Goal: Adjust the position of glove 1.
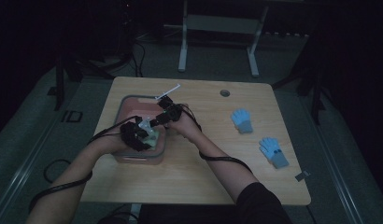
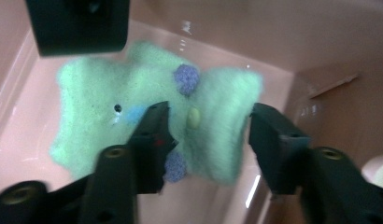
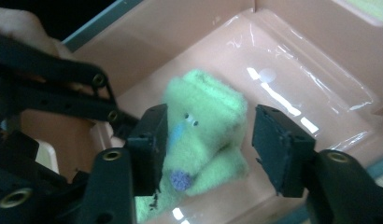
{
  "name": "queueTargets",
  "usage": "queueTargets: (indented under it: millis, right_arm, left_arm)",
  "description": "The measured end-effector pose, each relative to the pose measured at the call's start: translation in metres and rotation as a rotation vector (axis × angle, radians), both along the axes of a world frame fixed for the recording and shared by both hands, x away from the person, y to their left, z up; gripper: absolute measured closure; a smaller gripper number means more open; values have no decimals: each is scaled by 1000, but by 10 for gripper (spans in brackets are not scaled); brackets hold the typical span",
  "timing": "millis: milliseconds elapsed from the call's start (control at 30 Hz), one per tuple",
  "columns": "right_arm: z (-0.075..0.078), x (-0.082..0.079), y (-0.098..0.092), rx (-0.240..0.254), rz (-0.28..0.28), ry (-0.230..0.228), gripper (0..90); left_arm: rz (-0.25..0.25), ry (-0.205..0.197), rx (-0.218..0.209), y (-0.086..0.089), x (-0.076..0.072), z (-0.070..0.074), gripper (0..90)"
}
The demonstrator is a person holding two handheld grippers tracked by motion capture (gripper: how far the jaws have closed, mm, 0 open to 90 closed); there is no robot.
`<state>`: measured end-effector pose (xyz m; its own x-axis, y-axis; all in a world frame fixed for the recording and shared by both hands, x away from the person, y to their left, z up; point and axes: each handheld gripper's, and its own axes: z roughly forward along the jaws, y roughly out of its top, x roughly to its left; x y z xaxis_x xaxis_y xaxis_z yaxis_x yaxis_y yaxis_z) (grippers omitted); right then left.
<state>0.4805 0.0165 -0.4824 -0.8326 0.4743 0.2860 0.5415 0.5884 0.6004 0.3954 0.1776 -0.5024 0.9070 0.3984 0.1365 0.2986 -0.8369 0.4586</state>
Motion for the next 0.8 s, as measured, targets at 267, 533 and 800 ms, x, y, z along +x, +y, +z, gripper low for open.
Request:
queueTargets:
  millis: [267, 533, 800]
  right_arm:
    - [20, -17, -20, 68, 20, -40, 361]
    - [35, -31, -44, 133, 50, -48, 240]
    - [36, -42, -75, 136, 47, -82, 194]
  left_arm:
    - [88, -47, -130, 12, -11, 22, 393]
    - [77, -54, -175, -1, -23, 29, 394]
    - [56, -41, -220, -21, -29, 30, 394]
